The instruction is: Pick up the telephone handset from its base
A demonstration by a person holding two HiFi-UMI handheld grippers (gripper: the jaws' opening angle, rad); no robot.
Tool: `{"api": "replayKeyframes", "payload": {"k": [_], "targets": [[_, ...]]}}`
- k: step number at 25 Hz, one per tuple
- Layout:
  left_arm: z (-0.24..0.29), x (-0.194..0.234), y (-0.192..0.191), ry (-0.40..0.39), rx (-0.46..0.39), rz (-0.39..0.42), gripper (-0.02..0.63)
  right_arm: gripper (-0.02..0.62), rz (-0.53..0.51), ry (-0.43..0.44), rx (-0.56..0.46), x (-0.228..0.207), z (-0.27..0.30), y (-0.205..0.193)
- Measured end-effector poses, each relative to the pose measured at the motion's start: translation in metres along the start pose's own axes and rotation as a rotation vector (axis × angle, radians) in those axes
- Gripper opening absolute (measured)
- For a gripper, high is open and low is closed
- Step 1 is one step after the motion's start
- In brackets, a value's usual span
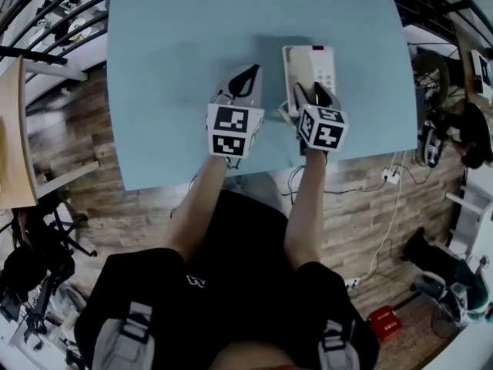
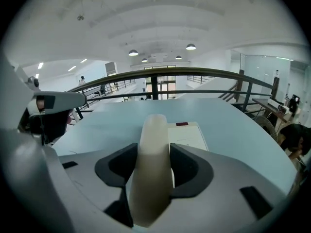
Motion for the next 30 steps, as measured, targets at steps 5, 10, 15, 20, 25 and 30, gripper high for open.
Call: {"api": "replayKeyframes", "payload": {"k": [5, 10, 15, 20, 25, 30], "targets": [[-0.012, -0.016, 0.027, 0.006, -0.064, 0.040, -0.002, 0.201, 0.007, 0.019, -0.111, -0.001, -0.038, 0.019], [-0.030, -0.027, 0.052, 0.029, -0.129, 0.069, -0.002, 0.201, -0.021, 0.041, -0.260, -0.001, -0.081, 0.057], [-0.048, -0.032, 0.078, 0.059, -0.208, 0.099, -0.002, 0.201, -0.056, 0.075, -0.407, 0.004, -0.123, 0.094], [-0.066, -0.039, 0.098, 0.073, -0.264, 0.122, -0.002, 0.201, -0.091, 0.102, -0.506, 0.014, -0.157, 0.117], [-0.074, -0.048, 0.109, 0.077, -0.298, 0.141, -0.002, 0.201, -0.107, 0.122, -0.567, 0.015, -0.177, 0.129], [-0.077, -0.052, 0.115, 0.070, -0.314, 0.146, -0.002, 0.201, -0.111, 0.116, -0.589, 0.014, -0.186, 0.131]]}}
Point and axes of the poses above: the fingertips, and each gripper's own axes: z forward along the fingers, x to its left, y out of its top, the point moved 6 cm from there along -z, backward along the fingers, and after that the axes turned 6 degrees about z, right-handed, at the moved point
